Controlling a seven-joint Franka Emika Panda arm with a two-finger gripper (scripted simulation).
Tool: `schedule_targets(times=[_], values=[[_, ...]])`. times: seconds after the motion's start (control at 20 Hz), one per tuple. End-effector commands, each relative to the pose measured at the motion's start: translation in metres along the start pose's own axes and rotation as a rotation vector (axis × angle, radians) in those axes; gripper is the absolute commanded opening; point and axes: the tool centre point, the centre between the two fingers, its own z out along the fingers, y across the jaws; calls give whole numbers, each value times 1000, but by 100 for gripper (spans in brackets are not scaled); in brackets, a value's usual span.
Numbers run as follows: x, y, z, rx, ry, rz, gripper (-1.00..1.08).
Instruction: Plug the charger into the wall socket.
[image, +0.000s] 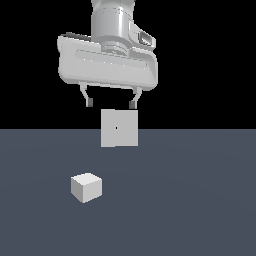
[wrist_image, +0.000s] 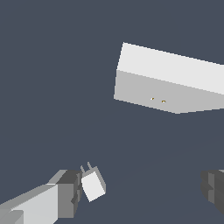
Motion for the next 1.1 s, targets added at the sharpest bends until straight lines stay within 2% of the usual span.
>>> schedule_targets(times=[0.0, 0.55, 1.05], values=[[-11, -12, 14, 7, -3, -81, 100], [-58, -47, 65, 30, -15, -377, 100], [-78, -55, 85, 38, -19, -485, 100]])
